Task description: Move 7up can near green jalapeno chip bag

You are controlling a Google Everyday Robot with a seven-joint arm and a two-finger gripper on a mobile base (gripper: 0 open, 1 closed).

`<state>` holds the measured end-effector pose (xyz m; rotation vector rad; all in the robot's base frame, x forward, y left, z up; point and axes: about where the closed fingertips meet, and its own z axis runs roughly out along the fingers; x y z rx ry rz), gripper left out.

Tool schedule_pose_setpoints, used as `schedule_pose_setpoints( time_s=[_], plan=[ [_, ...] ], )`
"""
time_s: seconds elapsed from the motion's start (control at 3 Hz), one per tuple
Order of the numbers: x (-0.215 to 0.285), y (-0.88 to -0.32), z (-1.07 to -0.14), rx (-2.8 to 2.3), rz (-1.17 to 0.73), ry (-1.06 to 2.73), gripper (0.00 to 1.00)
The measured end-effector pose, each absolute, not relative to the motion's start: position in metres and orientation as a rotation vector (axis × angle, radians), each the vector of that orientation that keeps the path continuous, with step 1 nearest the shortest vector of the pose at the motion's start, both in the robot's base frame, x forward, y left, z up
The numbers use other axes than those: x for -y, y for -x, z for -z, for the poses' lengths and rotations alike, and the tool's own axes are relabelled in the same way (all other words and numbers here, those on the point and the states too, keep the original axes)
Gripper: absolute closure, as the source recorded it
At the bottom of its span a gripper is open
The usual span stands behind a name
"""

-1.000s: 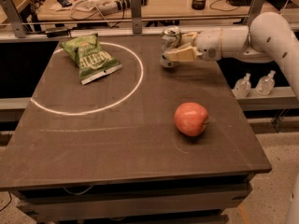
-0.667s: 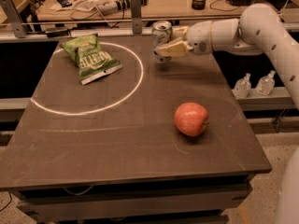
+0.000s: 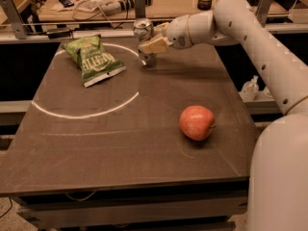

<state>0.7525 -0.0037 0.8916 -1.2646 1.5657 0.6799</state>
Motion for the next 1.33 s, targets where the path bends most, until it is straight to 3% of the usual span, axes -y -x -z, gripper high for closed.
schedule_pose_setpoints(
  time_s=[0.67,1.33],
  plan=[
    [-0.054,-0.772,-0.883,-1.547,-0.744,1.261,1.0],
    [-0.069,-0.772,-0.867,-1.548,-0.792,1.24,1.0]
  ],
)
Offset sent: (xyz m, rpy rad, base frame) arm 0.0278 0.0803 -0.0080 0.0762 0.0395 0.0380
